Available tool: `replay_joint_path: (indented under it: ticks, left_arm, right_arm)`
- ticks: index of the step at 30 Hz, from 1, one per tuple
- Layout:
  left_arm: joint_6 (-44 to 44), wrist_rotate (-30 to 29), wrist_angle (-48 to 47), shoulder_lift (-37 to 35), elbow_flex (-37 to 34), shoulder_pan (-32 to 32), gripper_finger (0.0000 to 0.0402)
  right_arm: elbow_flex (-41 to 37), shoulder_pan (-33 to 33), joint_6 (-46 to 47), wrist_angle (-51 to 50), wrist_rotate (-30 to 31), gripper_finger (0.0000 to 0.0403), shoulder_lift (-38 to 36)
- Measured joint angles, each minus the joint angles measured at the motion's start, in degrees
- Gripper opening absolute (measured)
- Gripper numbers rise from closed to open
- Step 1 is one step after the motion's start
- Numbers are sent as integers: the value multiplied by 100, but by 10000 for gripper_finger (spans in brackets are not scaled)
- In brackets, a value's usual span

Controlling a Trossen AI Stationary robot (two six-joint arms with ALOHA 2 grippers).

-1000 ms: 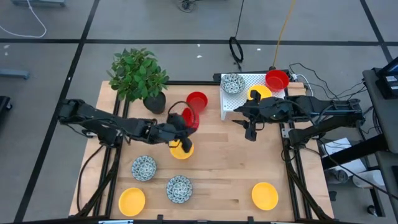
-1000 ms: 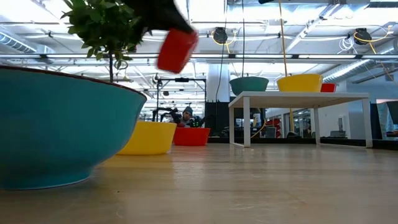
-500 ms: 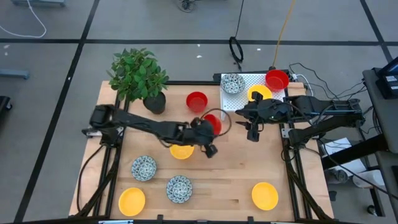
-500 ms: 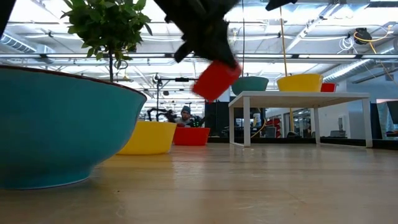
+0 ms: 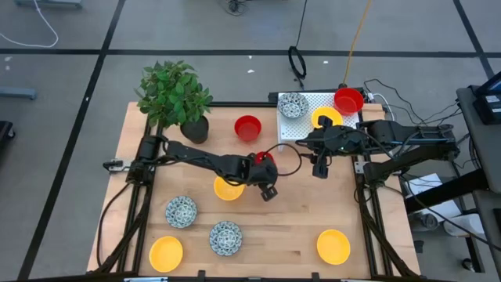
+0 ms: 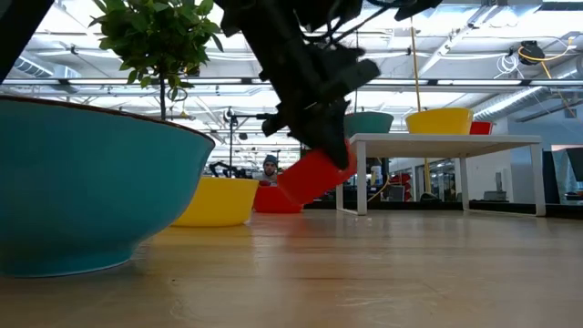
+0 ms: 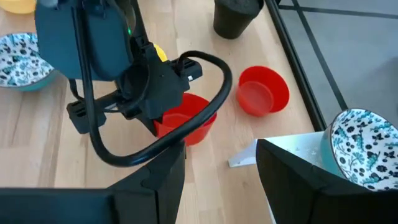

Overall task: Pick & Place Mini bowls
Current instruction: Stack the red bowl on the red bowl on the shelf

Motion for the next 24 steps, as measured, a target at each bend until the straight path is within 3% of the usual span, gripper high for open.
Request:
replay_joint_path:
  ticks: [4, 12, 20, 24]
  left_arm:
    - [-43, 9, -158, -15, -2, 9, 6]
    - [-87, 89, -495, 26, -34, 107, 32]
    - [-70, 264, -501, 83, -39, 220, 4]
    - [-347, 262, -476, 81, -39, 258, 13]
  right_arm:
    - [0, 0, 2, -92, 1, 183, 0]
    - [0, 0, 2, -92, -3, 183, 0]
    - [0, 0, 4, -92, -3, 183, 0]
    - [0, 0, 4, -92, -3, 183, 0]
